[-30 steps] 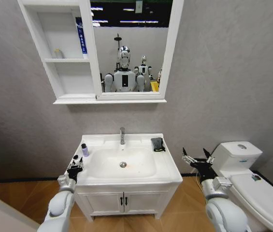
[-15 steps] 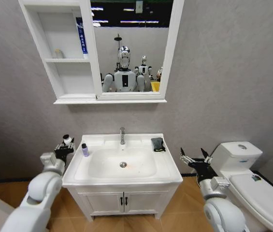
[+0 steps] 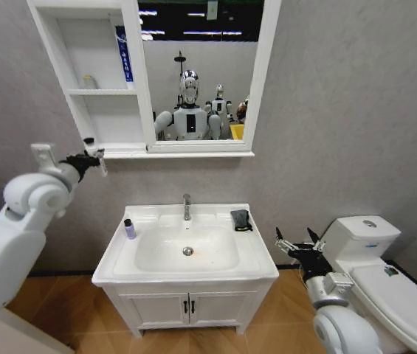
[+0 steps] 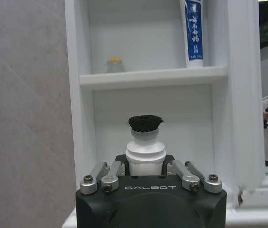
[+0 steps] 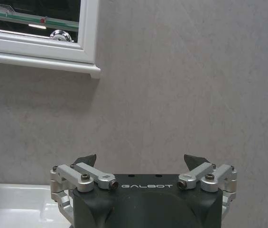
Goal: Move facial cleanser and shampoo from washbasin to cabinet, then wipe washbasin with towel.
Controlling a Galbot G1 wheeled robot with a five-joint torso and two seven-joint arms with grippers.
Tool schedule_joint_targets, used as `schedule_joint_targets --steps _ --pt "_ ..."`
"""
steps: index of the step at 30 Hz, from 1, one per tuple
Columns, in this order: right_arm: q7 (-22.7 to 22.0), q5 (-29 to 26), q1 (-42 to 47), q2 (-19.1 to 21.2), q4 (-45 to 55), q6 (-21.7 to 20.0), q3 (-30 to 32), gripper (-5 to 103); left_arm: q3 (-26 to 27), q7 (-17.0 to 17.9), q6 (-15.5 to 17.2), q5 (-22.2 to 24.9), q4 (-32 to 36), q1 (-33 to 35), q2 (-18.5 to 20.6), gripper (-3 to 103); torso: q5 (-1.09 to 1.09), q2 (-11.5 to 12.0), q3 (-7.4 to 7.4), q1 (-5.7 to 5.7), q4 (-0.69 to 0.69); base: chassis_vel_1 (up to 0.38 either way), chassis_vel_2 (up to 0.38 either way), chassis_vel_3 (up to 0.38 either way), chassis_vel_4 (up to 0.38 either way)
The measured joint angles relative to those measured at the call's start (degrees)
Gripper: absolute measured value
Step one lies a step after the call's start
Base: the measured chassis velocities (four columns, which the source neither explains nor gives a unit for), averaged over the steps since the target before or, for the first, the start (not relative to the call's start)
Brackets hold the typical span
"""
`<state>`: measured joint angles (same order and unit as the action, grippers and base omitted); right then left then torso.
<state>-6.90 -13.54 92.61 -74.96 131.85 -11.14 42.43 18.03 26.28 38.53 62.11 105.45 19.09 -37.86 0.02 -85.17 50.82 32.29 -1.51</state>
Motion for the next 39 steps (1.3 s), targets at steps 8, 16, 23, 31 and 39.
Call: schedule_joint_targets --steps 8,16,23,31,39 --pt "-0.4 0.2 1.0 -0.6 1.0 -0.2 0.6 100 -11.6 -4.5 -1.0 -3.6 -16.9 -15.7 -6.0 33 -0.03 0.0 0.01 0.0 -0.01 0.0 0.0 0.0 0.0" --pt "-0.9 0.1 1.9 -0.8 1.6 -0.1 1.4 100 -16.2 -9.0 -3.0 -10.3 -30.1 -24.6 -13.0 33 0.0 0.0 0.0 0.0 -0.03 0.0 0.0 0.0 0.0" --pt "-1.0 -0.2 1.5 -0.3 1.7 -0.2 1.3 100 -16.7 -13.5 -4.4 -15.4 -38.8 -27.0 -14.3 33 -0.03 0.0 0.0 -0.01 0.02 0.0 0.0 0.0 0.0" --pt "-1.1 -0.3 1.6 -0.1 1.4 -0.2 1.4 100 -16.2 -14.8 -4.9 -16.6 -40.8 -27.1 -14.4 33 -0.01 0.0 0.0 -0.01 0.0 0.0 0.0 0.0 0.0" --pt "-1.1 -0.2 1.5 -0.1 1.6 -0.3 1.2 100 -16.1 -14.5 -5.1 -16.4 -41.4 -27.0 -15.0 38 -0.02 0.0 0.0 -0.01 0.0 0.0 0.0 0.0 0.0"
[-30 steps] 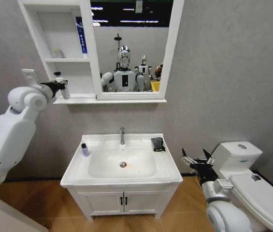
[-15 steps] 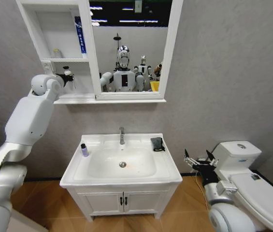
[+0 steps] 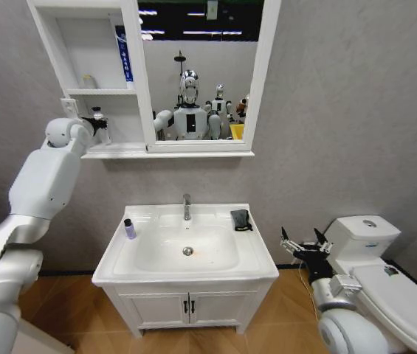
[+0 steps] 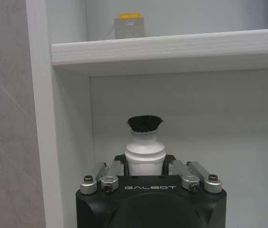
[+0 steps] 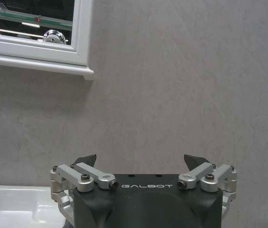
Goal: Move facial cleanser and shampoo from washbasin to cabinet, then wipe washbasin with towel.
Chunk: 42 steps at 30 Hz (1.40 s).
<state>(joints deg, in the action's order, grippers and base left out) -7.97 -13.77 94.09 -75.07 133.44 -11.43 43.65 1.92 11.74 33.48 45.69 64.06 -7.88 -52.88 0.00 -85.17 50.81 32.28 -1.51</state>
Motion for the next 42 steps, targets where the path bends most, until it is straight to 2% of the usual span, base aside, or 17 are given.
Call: schedule_joint_targets --steps 4,5,7,8,10,11,17,21,24,26,29,32,33,36,37,40,42 --pt "0.0 -0.1 0.1 0.1 0.1 0.0 0.2 100 0.0 0.1 -0.8 -0.1 -0.5 -0.1 -0.5 54 0.0 0.0 0.0 0.0 -0.01 0.0 0.0 0.0 0.0" --pt "0.0 -0.1 0.1 0.1 0.1 0.0 0.2 100 0.0 0.1 -0.8 -0.1 -0.5 -0.1 -0.5 54 0.0 0.0 0.0 0.0 -0.01 0.0 0.0 0.0 0.0" --pt "-0.1 -0.1 0.1 0.1 0.2 0.0 0.2 100 0.0 0.1 -1.2 -0.2 -0.5 -0.1 -0.6 65 0.0 0.0 0.0 0.0 -0.01 0.0 0.0 0.0 0.0" --pt "-0.1 -0.1 0.1 0.1 0.2 0.0 0.2 100 0.0 0.1 -1.2 -0.2 -0.5 -0.1 -0.6 65 0.0 0.0 0.0 0.0 -0.01 0.0 0.0 0.0 0.0" --pt "-0.2 -0.1 0.2 0.1 0.4 -0.1 0.2 100 0.2 0.1 -1.5 -0.2 -0.1 0.1 -0.6 76 0.0 0.0 0.0 0.0 -0.01 0.0 0.0 0.0 0.0" --pt "-0.2 -0.1 0.2 0.1 0.4 -0.1 0.2 100 0.2 0.1 -1.5 -0.2 -0.1 0.1 -0.6 76 0.0 0.0 0.0 0.0 -0.01 0.0 0.0 0.0 0.0" --pt "-0.3 0.0 0.4 0.2 0.6 -0.1 0.3 100 1.2 0.6 -1.4 0.2 4.4 1.9 2.0 99 0.0 0.0 0.0 0.0 -0.01 0.0 0.0 0.0 0.0" --pt "-0.3 0.0 0.4 0.1 0.7 -0.1 0.1 100 2.5 2.4 -0.3 1.8 9.5 4.2 4.4 100 0.0 0.0 0.0 0.0 -0.02 0.0 0.0 0.0 0.0" --pt "-0.3 0.2 0.6 -0.1 0.8 -0.1 -0.1 100 4.4 4.6 0.9 4.7 16.7 8.0 7.3 100 0.01 0.0 -0.01 0.0 -0.01 0.0 0.0 0.0 0.0" --pt "-0.3 0.5 0.8 -0.2 0.9 -0.1 -0.5 100 8.7 7.7 2.3 8.7 26.0 15.2 11.0 100 -0.03 0.0 -0.01 0.0 0.01 0.0 0.0 0.0 0.0" --pt "-0.3 0.7 0.7 -0.3 0.9 -0.1 -0.8 100 11.1 9.5 2.7 10.6 30.3 18.9 12.3 100 -0.02 0.0 -0.01 0.0 0.0 0.0 0.0 0.0 0.0" --pt "-0.3 0.9 0.3 -0.5 0.9 -0.2 -1.3 100 17.4 13.1 1.9 12.8 42.7 31.7 14.7 100 0.01 0.0 -0.02 -0.01 0.02 0.0 0.0 0.0 0.0" --pt "-0.3 0.9 0.3 -0.5 0.9 -0.2 -1.3 100 17.4 13.1 1.9 12.8 42.7 31.7 14.7 100 0.01 0.0 -0.02 -0.01 0.02 0.0 0.0 0.0 0.0" --pt "-0.2 1.2 0.8 -0.9 0.9 -0.1 -1.3 100 19.7 15.5 -1.1 10.9 48.6 42.4 13.3 100 0.01 0.0 -0.01 -0.01 0.0 0.0 0.0 0.0 0.0" --pt "-0.2 1.2 0.8 -0.9 0.9 -0.1 -1.3 100 19.7 15.5 -1.1 10.9 48.6 42.4 13.3 100 0.01 0.0 -0.01 -0.01 0.0 0.0 0.0 0.0 0.0" --pt "0.0 1.4 1.3 -1.3 0.7 0.5 -1.2 100 19.9 15.3 -6.5 3.5 49.7 51.3 8.2 100 0.0 0.0 -0.01 -0.01 0.0 0.0 0.0 0.0 0.0" --pt "0.0 1.4 1.5 -1.3 0.7 0.6 -1.0 100 19.8 14.7 -8.3 1.0 49.2 53.4 6.1 100 0.01 0.0 -0.01 -0.01 -0.01 0.0 0.0 0.0 0.0"
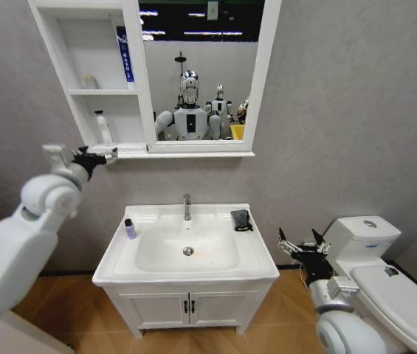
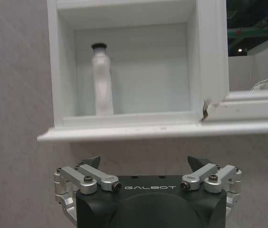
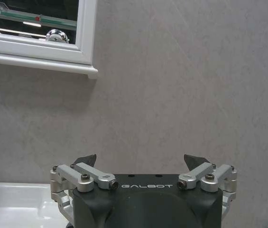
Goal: Move facial cleanser and shampoo from washbasin to cabinet, then wipe washbasin with towel.
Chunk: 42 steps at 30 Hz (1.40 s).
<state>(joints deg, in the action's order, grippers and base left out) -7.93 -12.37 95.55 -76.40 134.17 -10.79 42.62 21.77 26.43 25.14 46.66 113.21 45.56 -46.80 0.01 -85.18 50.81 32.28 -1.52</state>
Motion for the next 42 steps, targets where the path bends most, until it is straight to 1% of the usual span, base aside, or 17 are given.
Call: schedule_joint_targets --steps 3,4,5,8,9,12,13,16,17,20,21,24,37,42 --pt "0.1 -0.4 0.5 0.0 0.0 0.5 0.8 100 -0.4 -3.0 -4.8 -7.9 -4.1 5.3 -6.4 100 -0.01 0.0 0.0 0.0 0.0 0.0 0.0 0.0 0.0" --pt "0.1 -0.4 0.5 0.0 0.0 0.5 0.8 100 -0.4 -3.0 -4.8 -7.9 -4.1 5.3 -6.4 100 -0.01 0.0 0.0 0.0 0.0 0.0 0.0 0.0 0.0" --pt "0.1 -0.6 0.6 0.0 -0.1 0.8 1.1 100 -0.5 -4.1 -6.2 -10.4 -6.0 6.7 -8.3 100 0.0 0.0 0.0 0.0 0.0 0.0 0.0 0.0 0.0" --pt "0.1 -1.0 0.9 0.1 -0.5 1.4 1.6 100 -0.6 -6.5 -9.3 -16.3 -11.0 9.2 -12.0 100 0.0 0.0 0.0 0.0 0.0 0.0 0.0 0.0 0.0" --pt "0.1 -1.0 0.9 0.1 -0.5 1.4 1.6 100 -0.6 -6.5 -9.3 -16.3 -11.0 9.2 -12.0 100 0.0 0.0 0.0 0.0 0.0 0.0 0.0 0.0 0.0" --pt "0.3 -1.5 0.9 0.2 -1.0 1.8 1.9 100 -0.6 -8.1 -11.0 -20.1 -15.2 11.0 -14.4 100 0.0 0.0 0.0 0.0 0.01 0.0 0.0 0.0 0.0" --pt "0.3 -1.5 0.9 0.2 -1.0 1.8 1.9 100 -0.6 -8.1 -11.0 -20.1 -15.2 11.0 -14.4 100 0.0 0.0 0.0 0.0 0.01 0.0 0.0 0.0 0.0" --pt "0.5 -2.2 0.4 0.6 -1.7 2.0 2.0 100 -1.1 -8.9 -12.6 -23.4 -20.1 11.2 -16.7 100 0.0 0.0 0.01 0.0 0.01 0.0 0.0 0.0 0.0" --pt "0.5 -2.2 0.4 0.6 -1.7 2.0 2.0 100 -1.1 -8.9 -12.6 -23.4 -20.1 11.2 -16.7 100 0.0 0.0 0.01 0.0 0.01 0.0 0.0 0.0 0.0" --pt "0.5 -2.7 0.1 0.8 -2.0 2.1 2.0 100 -1.2 -9.4 -14.1 -25.8 -24.3 10.0 -18.5 100 0.0 0.0 0.01 0.01 0.0 0.0 0.0 0.0 0.0" --pt "0.5 -2.7 0.1 0.8 -2.0 2.1 2.0 100 -1.2 -9.4 -14.1 -25.8 -24.3 10.0 -18.5 100 0.0 0.0 0.01 0.01 0.0 0.0 0.0 0.0 0.0" --pt "0.6 -2.9 0.1 0.9 -2.3 2.2 2.1 100 -1.0 -10.5 -15.1 -27.7 -28.3 8.6 -20.1 100 0.0 0.0 0.0 0.02 0.0 0.0 0.0 0.0 0.0" --pt "0.7 -2.7 -0.5 0.8 -3.4 2.4 1.8 100 0.8 -12.3 -16.8 -30.3 -35.9 6.7 -23.4 100 -0.01 0.0 0.01 0.01 0.01 0.0 0.0 0.0 0.0" --pt "0.7 -2.6 -0.7 0.8 -3.7 2.3 1.8 100 1.2 -13.3 -16.8 -30.4 -37.4 6.1 -23.4 101 -0.01 0.0 0.01 0.02 0.0 0.0 0.0 0.0 0.0"
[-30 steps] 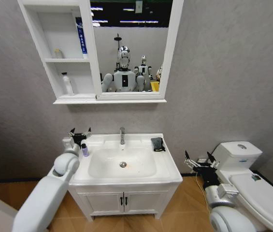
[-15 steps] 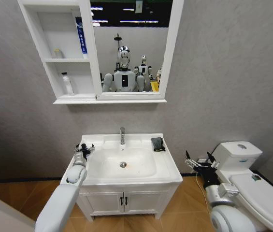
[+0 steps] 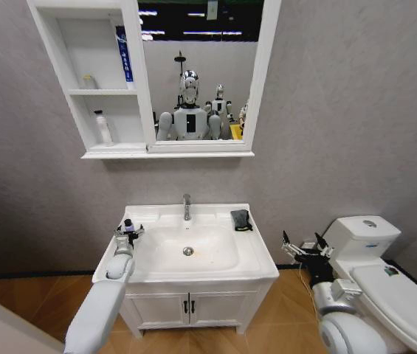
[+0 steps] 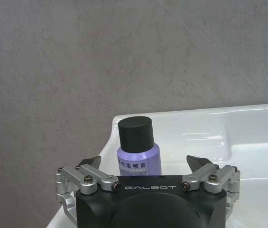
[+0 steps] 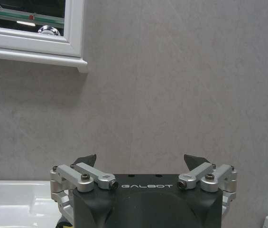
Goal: Move facial cleanser and shampoo from washbasin to cabinet, then wipe washbasin with towel.
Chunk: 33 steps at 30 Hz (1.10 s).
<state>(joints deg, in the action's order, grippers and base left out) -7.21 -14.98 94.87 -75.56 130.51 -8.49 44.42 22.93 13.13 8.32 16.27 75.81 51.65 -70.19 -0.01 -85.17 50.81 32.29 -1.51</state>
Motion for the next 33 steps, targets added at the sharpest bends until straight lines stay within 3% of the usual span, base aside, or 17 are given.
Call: schedule_joint_targets --steps 4,7,14,18,21,25,26,28,29,31,32,33 --pt "0.0 0.2 -0.3 -0.1 -0.1 -0.1 -0.3 100 0.0 -1.0 0.1 0.1 -0.4 -0.3 0.2 86 0.0 0.0 0.0 0.0 0.0 0.0 0.0 0.0 0.0" --pt "0.0 0.3 -0.4 -0.2 -0.2 -0.2 -0.4 100 0.0 -1.2 0.2 0.3 -0.4 -0.4 0.2 81 0.01 0.0 0.0 0.0 0.0 0.0 0.0 0.0 0.0" --pt "-0.1 0.4 -0.7 -0.3 -0.3 -0.4 -0.5 100 0.0 -2.1 0.8 1.1 -0.3 -0.2 0.6 48 0.0 0.0 0.0 0.0 0.0 0.0 0.0 0.0 0.0" --pt "-0.1 0.7 -0.7 -0.3 -0.4 -0.4 -0.5 100 0.2 -1.5 1.8 1.7 1.5 0.1 1.0 43 -0.01 0.0 0.0 0.0 0.0 0.0 0.0 0.0 0.0" --pt "-0.2 0.8 -0.8 -0.3 -0.4 -0.5 -0.6 100 0.5 0.8 4.0 2.9 6.5 1.0 2.2 43 0.0 0.0 0.0 0.0 0.0 0.0 0.0 0.0 0.0" --pt "-0.2 1.0 -1.0 -0.2 -0.5 -0.8 -0.8 100 0.1 6.8 11.1 8.8 20.1 2.6 7.1 43 0.0 0.0 0.0 0.0 0.01 0.0 0.0 0.0 0.0" --pt "-0.2 1.0 -1.0 -0.2 -0.5 -0.8 -0.8 100 0.1 6.8 11.1 8.8 20.1 2.6 7.1 43 0.0 0.0 0.0 0.0 0.01 0.0 0.0 0.0 0.0" --pt "-0.2 1.3 -1.1 -0.4 -0.7 -0.8 -1.2 100 -0.3 12.1 18.1 15.7 30.1 2.4 11.1 43 0.0 0.0 0.0 -0.01 0.0 0.0 0.0 0.0 0.0" --pt "-0.2 1.3 -1.1 -0.4 -0.7 -0.8 -1.2 100 -0.3 12.1 18.1 15.7 30.1 2.4 11.1 43 0.0 0.0 0.0 -0.01 0.0 0.0 0.0 0.0 0.0" --pt "-0.1 1.6 -1.2 -0.7 -0.9 -0.8 -1.6 100 -0.5 18.0 24.9 25.7 38.5 0.0 16.8 43 0.01 0.0 0.0 -0.01 0.0 0.0 0.0 0.0 0.0" --pt "-0.1 1.6 -1.2 -0.7 -0.9 -0.8 -1.6 100 -0.5 18.0 24.9 25.7 38.5 0.0 16.8 43 0.01 0.0 0.0 -0.01 0.0 0.0 0.0 0.0 0.0" --pt "0.0 1.7 -1.2 -0.8 -1.0 -0.7 -1.7 100 -0.6 20.7 26.7 29.9 40.7 -1.5 19.2 43 0.01 0.0 0.0 -0.01 0.01 0.0 0.0 0.0 0.0"
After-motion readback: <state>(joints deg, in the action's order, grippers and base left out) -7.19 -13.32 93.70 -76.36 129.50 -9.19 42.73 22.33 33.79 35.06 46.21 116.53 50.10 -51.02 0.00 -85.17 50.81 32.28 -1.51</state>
